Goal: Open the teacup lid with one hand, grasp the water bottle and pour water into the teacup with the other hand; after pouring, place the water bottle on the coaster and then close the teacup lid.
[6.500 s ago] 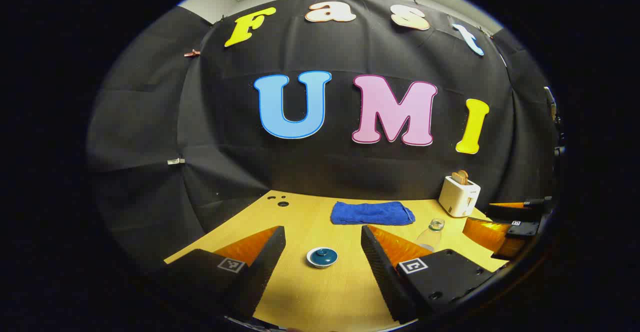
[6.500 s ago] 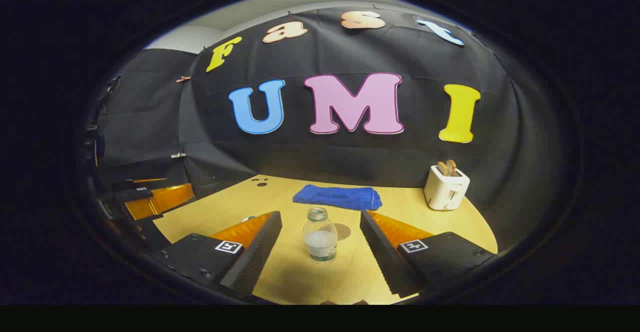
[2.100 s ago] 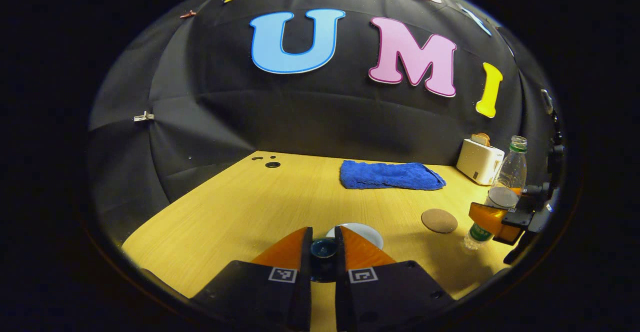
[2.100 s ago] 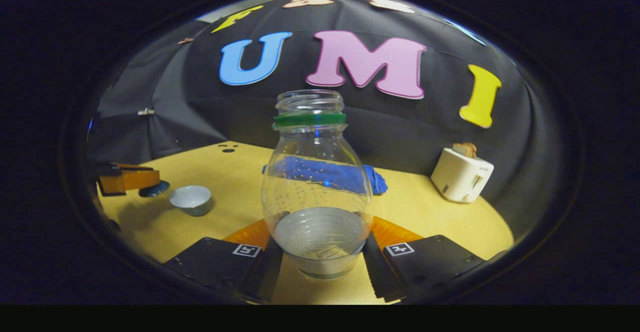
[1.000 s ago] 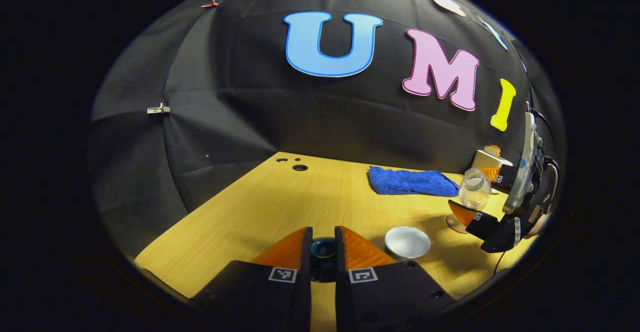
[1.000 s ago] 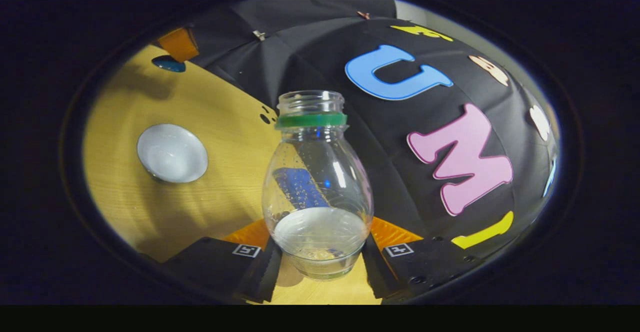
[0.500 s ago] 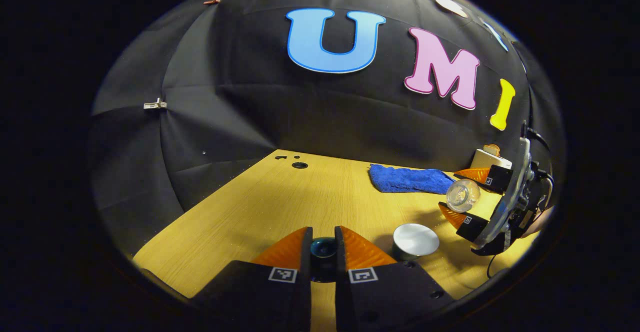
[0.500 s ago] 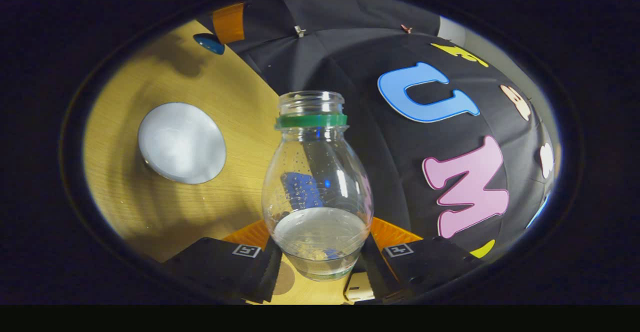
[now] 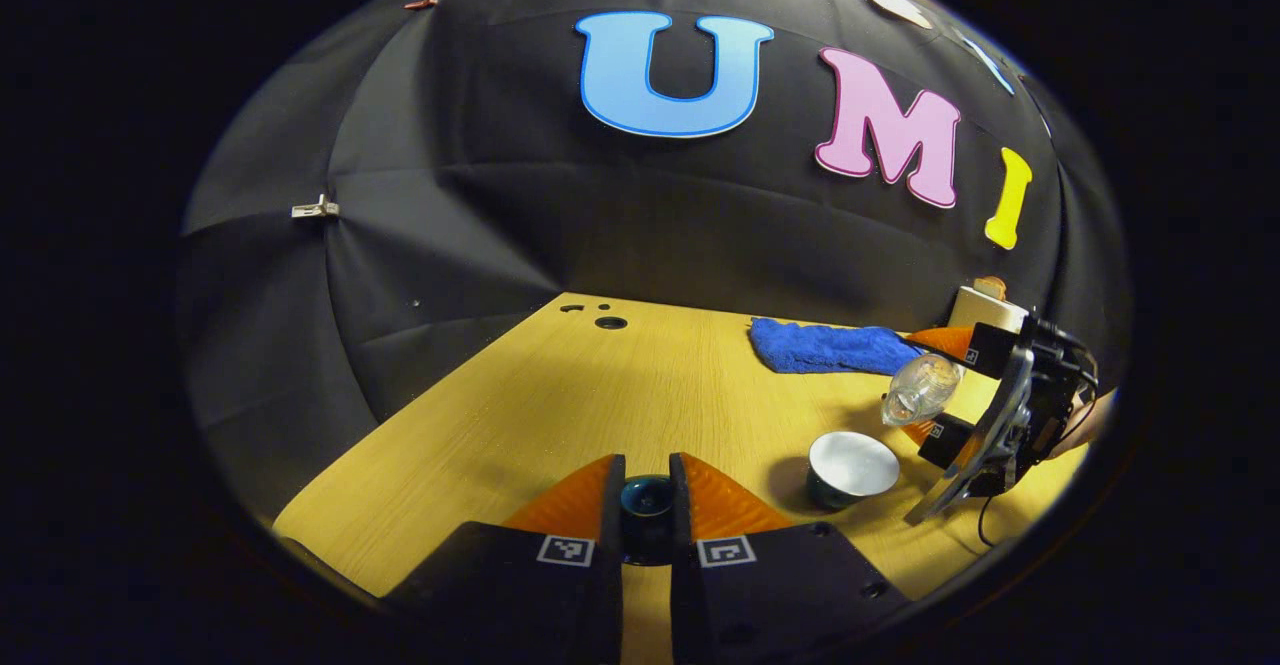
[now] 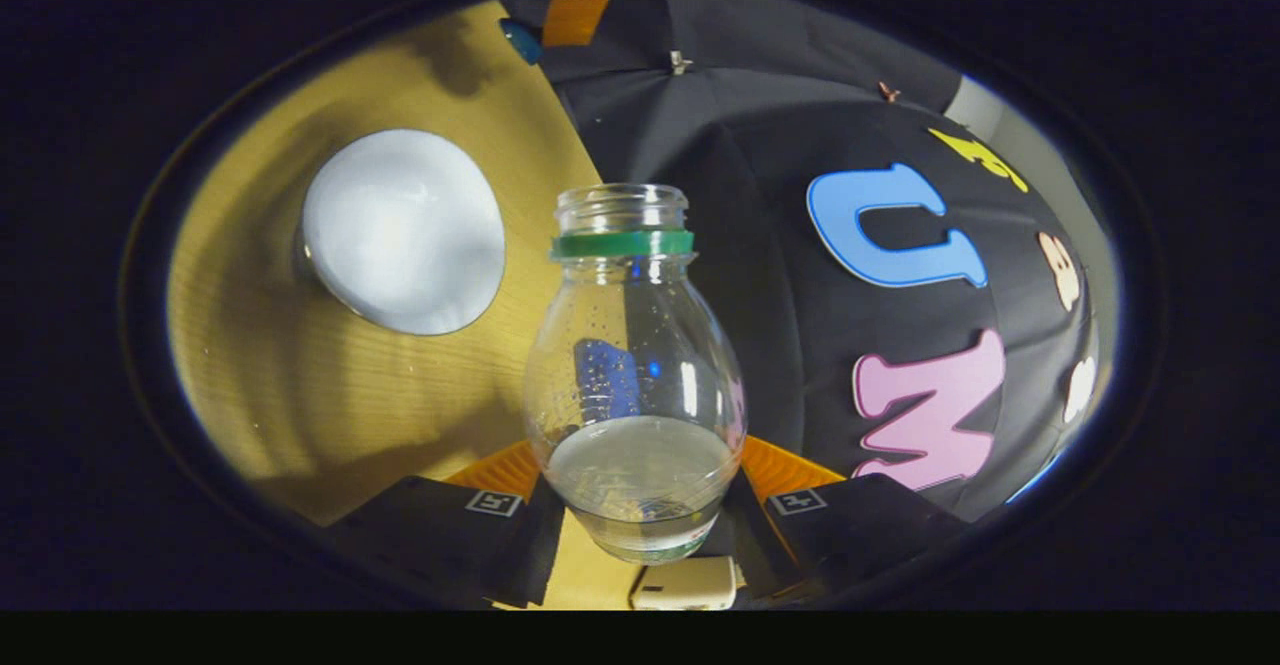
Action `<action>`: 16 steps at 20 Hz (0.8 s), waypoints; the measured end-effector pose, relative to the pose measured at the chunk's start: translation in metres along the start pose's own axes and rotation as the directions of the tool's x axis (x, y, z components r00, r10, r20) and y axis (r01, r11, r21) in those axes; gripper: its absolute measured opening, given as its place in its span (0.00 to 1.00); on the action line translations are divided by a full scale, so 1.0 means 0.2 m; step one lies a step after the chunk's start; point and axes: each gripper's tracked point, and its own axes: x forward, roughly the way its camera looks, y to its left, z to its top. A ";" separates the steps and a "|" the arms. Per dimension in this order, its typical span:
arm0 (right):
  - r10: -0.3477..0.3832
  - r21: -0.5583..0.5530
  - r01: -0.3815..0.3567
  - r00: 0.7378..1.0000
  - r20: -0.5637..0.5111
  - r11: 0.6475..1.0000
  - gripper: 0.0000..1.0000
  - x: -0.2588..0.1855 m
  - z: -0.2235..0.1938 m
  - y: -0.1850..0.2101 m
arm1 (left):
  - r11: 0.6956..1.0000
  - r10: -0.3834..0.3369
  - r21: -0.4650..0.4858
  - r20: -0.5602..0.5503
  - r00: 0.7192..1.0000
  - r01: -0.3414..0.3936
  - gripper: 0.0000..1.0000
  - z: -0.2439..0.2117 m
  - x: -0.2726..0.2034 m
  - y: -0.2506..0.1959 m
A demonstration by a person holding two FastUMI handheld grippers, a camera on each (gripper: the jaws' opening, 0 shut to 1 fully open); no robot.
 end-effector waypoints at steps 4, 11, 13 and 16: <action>0.007 -0.060 -0.006 1.000 0.015 0.998 0.74 0.01 0.02 0.02 | 1.000 0.006 -0.008 -0.005 1.000 -0.006 0.23 -0.01 0.00 0.02; 0.006 -0.144 0.000 0.999 0.036 0.990 0.74 0.05 0.02 0.04 | 1.000 0.011 0.005 -0.019 1.000 -0.010 0.23 -0.04 -0.01 0.03; -0.005 -0.178 0.014 0.999 0.049 0.984 0.74 0.06 0.02 0.02 | 1.000 0.012 0.003 -0.023 1.000 -0.012 0.23 -0.05 -0.01 0.03; -0.006 -0.217 0.021 0.998 0.068 0.976 0.74 0.08 0.02 0.03 | 1.000 0.014 -0.005 -0.028 1.000 -0.014 0.19 -0.06 0.00 0.04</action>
